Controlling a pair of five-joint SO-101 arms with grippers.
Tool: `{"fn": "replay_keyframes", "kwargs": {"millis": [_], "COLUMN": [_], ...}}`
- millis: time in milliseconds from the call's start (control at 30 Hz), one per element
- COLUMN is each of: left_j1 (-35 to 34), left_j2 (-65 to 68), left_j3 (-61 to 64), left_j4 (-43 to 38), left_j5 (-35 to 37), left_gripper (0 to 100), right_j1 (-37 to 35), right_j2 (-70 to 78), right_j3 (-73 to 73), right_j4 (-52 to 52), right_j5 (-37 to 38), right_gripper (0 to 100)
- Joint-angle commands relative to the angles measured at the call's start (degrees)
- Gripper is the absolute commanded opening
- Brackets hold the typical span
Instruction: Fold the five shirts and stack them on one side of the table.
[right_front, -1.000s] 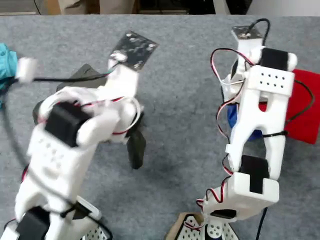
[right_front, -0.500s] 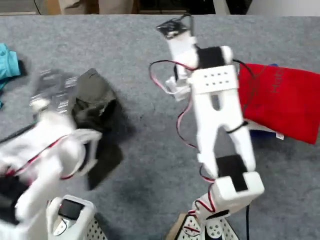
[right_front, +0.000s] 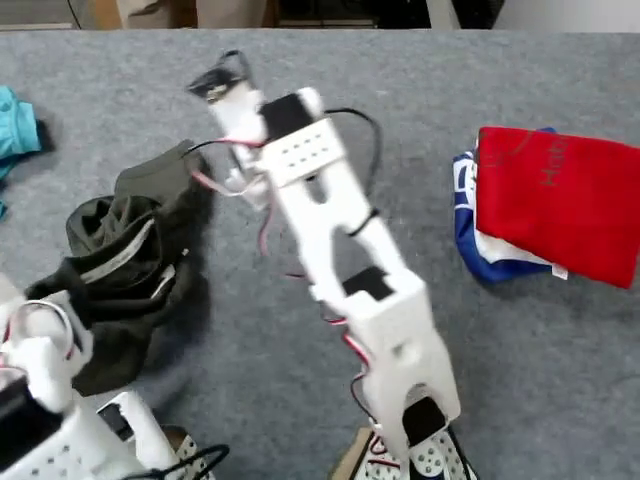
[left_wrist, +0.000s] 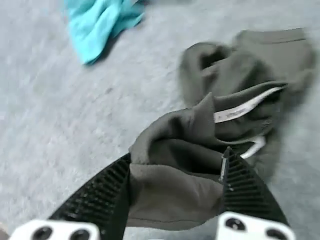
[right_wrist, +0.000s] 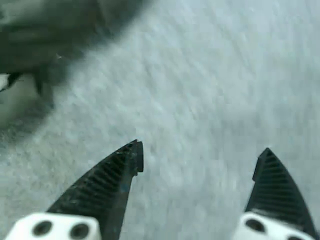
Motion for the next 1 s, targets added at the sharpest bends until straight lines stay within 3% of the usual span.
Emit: {"fn": "replay_keyframes", "kwargs": {"millis": [0, 300, 467, 567, 733, 967], "left_j1": [-4.84, -5.10, -5.45, -5.54, -5.54, -5.10], "left_j2": [-0.13, -0.13, -0.22, -0.22, -0.22, -0.22], "left_j3": [4.22, 11.16, 14.59, 14.95, 14.86, 14.95], "left_j4": [-4.31, -6.33, -6.15, -6.15, -6.51, -8.70], "left_j5": [-0.70, -0.44, -0.44, -0.44, -0.44, -0.26], "left_gripper": [25, 25, 25, 25, 25, 25], "right_j1": [-5.49, -13.85, -15.60, -16.57, -16.22, -11.56], "right_j2": [7.25, 28.35, 35.47, 37.76, 38.73, 37.23], "right_j3": [-13.23, -31.87, -35.21, -35.12, -35.65, -37.23], "right_j4": [-0.97, -1.49, -6.95, -10.29, -11.60, -3.69], "right_j5": [7.03, 28.57, 33.76, 36.75, 40.79, 40.79], "right_gripper": [35.0, 35.0, 34.1, 26.3, 0.7, 0.2]}}
